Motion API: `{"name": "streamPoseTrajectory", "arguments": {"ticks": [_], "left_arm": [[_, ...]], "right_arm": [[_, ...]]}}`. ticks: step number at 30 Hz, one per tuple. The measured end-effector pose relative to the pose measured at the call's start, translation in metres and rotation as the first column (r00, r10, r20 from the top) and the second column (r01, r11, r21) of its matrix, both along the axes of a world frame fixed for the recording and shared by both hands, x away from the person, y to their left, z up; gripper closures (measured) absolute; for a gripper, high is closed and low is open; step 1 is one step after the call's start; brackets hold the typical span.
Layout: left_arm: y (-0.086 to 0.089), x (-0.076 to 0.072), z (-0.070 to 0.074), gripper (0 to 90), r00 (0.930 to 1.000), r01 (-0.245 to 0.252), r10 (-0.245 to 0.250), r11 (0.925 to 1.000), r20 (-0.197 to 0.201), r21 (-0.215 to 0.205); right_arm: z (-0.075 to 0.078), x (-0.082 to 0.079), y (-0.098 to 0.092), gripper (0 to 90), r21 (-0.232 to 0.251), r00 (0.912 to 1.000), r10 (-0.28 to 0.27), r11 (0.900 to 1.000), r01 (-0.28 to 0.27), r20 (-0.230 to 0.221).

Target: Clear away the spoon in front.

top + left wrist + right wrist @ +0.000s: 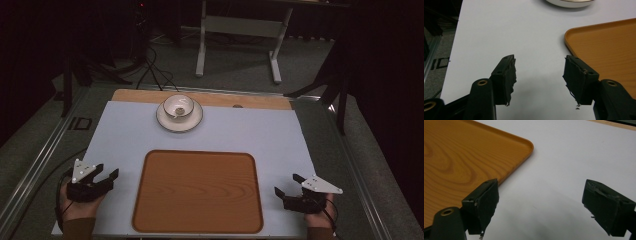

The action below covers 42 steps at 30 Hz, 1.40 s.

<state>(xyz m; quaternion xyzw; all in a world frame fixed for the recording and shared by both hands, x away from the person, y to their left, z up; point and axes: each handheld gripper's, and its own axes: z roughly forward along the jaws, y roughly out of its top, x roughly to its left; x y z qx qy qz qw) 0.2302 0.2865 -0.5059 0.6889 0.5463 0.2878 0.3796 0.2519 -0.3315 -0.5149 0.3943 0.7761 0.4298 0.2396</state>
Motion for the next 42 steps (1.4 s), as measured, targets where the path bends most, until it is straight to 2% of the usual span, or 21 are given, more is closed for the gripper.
{"name": "streamPoseTrajectory", "arguments": {"ticks": [7, 11, 16, 24, 28, 31, 33, 37, 42], "left_arm": [[-0.005, -0.001, 0.004, 42.9, 0.9997, 0.005, -0.004, 1.0, 0.024, -0.007], [-0.009, 0.0, 0.006, 42.6, 0.9995, 0.013, -0.014, 0.9999, 0.029, 0.011], [-0.015, 0.001, 0.016, 40.6, 0.9987, 0.007, -0.01, 0.998, 0.051, 0.064], [-0.024, 0.008, 0.033, 46.6, 0.9944, 0.049, -0.057, 0.9951, 0.089, 0.086], [-0.026, 0.012, 0.039, 46.4, 0.9932, 0.068, -0.076, 0.9938, 0.088, 0.088], [-0.03, 0.02, 0.048, 44.3, 0.9916, 0.101, -0.106, 0.9925, 0.074, 0.069], [-0.031, 0.022, 0.05, 43.2, 0.9913, 0.107, -0.111, 0.9921, 0.07, 0.066], [-0.038, 0.029, 0.058, 43.2, 0.9867, 0.131, -0.136, 0.9894, 0.089, 0.063], [-0.047, 0.04, 0.062, 43.8, 0.9804, 0.157, -0.166, 0.9842, 0.107, 0.081]], "right_arm": [[0.0, -0.001, -0.001, 13.7, 0.006, 1.0, -0.003, 1.0, 0.003, 0.001], [0.0, 0.0, 0.001, 13.7, 0.003, 1.0, 0.0, 1.0, 0.0, 0.004], [0.001, -0.001, 0.0, 13.7, 0.009, 0.9999, -0.006, 1.0, 0.006, 0.009], [0.0, -0.001, 0.002, 13.7, 0.005, 0.9999, -0.009, 1.0, 0.009, 0.013], [0.001, -0.002, 0.002, 13.8, 0.006, 0.9998, -0.01, 1.0, 0.01, 0.015], [0.001, -0.002, 0.003, 13.8, 0.003, 0.9999, -0.008, 1.0, 0.008, 0.015], [0.001, -0.002, 0.003, 13.8, 0.003, 0.9998, -0.007, 1.0, 0.007, 0.016], [0.001, -0.002, 0.002, 13.8, 0.01, 0.9997, -0.014, 1.0, 0.014, 0.021], [0.001, -0.002, 0.001, 13.8, 0.01, 0.9996, -0.016, 1.0, 0.015, 0.022]]}}
